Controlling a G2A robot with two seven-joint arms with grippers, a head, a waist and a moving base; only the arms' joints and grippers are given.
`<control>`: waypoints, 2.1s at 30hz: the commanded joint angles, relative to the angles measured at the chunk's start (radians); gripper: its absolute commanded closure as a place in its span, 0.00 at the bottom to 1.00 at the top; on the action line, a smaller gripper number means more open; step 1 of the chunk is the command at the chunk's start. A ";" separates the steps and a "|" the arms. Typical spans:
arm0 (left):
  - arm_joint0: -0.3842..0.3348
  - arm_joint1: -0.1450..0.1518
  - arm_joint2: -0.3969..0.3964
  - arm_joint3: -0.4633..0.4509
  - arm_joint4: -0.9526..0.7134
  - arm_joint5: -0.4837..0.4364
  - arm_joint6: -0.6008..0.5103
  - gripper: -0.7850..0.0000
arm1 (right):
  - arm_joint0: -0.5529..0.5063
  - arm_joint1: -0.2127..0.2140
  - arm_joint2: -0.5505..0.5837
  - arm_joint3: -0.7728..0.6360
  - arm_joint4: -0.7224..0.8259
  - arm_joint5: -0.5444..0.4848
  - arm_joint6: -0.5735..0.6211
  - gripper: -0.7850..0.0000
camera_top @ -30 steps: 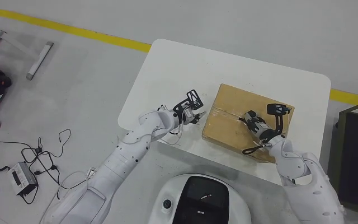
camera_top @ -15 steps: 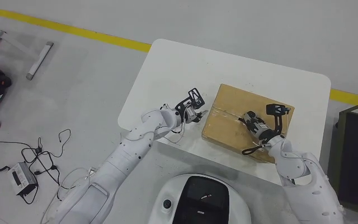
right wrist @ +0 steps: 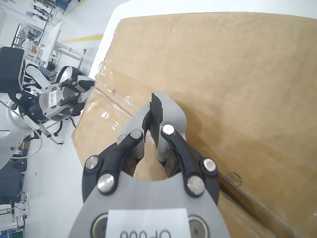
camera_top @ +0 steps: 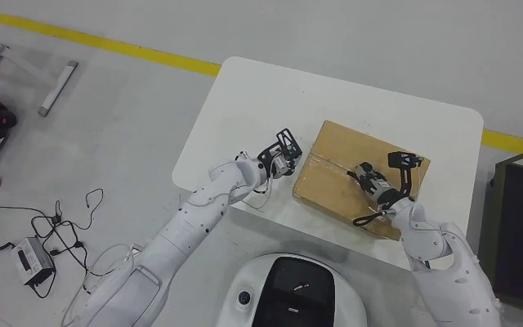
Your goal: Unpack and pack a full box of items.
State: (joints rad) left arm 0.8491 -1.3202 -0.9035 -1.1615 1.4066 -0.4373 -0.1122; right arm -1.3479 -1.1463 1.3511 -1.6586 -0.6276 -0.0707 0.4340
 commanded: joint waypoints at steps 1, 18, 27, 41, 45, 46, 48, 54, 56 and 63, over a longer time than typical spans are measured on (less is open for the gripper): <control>0.008 0.003 -0.003 -0.016 0.031 0.016 0.004 1.00 | 0.000 0.000 0.000 0.000 -0.001 0.001 0.001 1.00; 0.048 0.015 -0.008 -0.092 0.255 0.112 0.029 1.00 | 0.015 -0.002 -0.010 0.018 -0.016 -0.007 0.024 1.00; 0.053 0.015 -0.006 -0.101 0.324 0.139 0.049 1.00 | 0.021 -0.003 -0.012 0.019 -0.023 -0.007 0.034 1.00; 0.069 0.012 -0.015 -0.100 0.335 0.124 0.046 1.00 | 0.028 -0.006 -0.017 0.011 -0.012 -0.007 0.025 1.00; 0.069 0.012 -0.015 -0.100 0.335 0.124 0.046 1.00 | 0.027 -0.006 -0.015 0.010 -0.011 -0.010 0.025 1.00; 0.069 0.012 -0.015 -0.100 0.335 0.124 0.046 1.00 | 0.027 -0.006 -0.017 0.013 -0.012 -0.011 0.026 1.00; 0.076 0.013 -0.016 -0.109 0.351 0.139 0.045 1.00 | 0.029 -0.007 -0.020 0.019 -0.017 -0.013 0.030 1.00; 0.084 0.019 0.014 -0.171 0.573 0.220 0.025 1.00 | 0.037 -0.007 -0.023 0.031 -0.026 -0.008 0.040 1.00; 0.089 0.021 0.020 -0.182 0.631 0.242 0.024 1.00 | 0.040 -0.007 -0.023 0.034 -0.028 -0.005 0.045 1.00; 0.099 0.023 0.030 -0.191 0.778 0.301 0.026 1.00 | 0.046 -0.007 -0.022 0.041 -0.033 0.000 0.056 1.00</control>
State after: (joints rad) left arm 0.9470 -1.2973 -0.8770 -1.3518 2.1503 -0.1470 -0.0896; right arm -1.3028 -1.1534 1.3298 -1.6174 -0.6600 -0.0714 0.4879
